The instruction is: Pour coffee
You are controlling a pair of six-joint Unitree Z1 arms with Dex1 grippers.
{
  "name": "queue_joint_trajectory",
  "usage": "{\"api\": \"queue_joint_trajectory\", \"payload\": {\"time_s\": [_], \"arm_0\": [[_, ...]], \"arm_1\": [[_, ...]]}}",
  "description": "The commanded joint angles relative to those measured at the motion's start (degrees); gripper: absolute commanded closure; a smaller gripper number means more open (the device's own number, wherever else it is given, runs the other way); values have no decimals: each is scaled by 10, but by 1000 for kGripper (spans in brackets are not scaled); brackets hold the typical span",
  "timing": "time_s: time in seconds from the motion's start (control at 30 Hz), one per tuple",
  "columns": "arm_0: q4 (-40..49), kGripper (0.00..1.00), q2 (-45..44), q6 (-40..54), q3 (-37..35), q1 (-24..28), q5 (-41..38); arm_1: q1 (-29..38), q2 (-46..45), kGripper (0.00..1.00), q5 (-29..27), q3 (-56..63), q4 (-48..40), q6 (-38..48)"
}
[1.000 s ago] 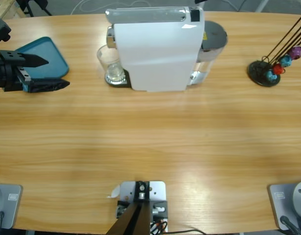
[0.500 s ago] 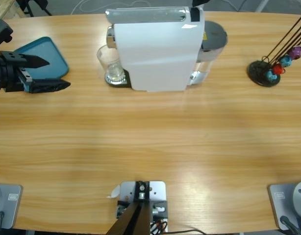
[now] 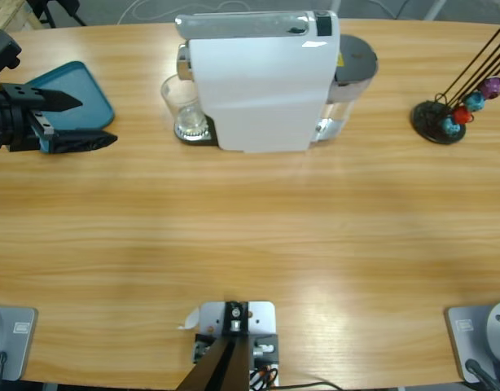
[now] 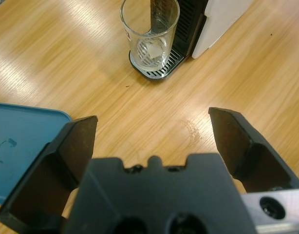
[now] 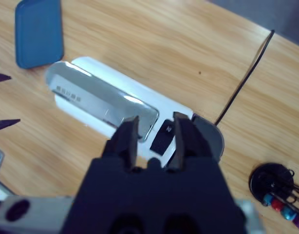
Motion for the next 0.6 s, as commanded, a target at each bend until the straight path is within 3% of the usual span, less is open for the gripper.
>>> {"api": "queue_joint_trajectory", "payload": {"time_s": [0.03, 0.33, 0.6], "arm_0": [[-7, 0, 0, -4, 22, -9, -3], [-7, 0, -11, -4, 21, -10, -1], [-4, 0, -51, -6, 34, -23, 1]], "arm_1": [[13, 25, 0, -4, 3, 83, 47], [14, 19, 0, -2, -24, 121, 58], [20, -37, 0, -5, -11, 138, 58]]}}
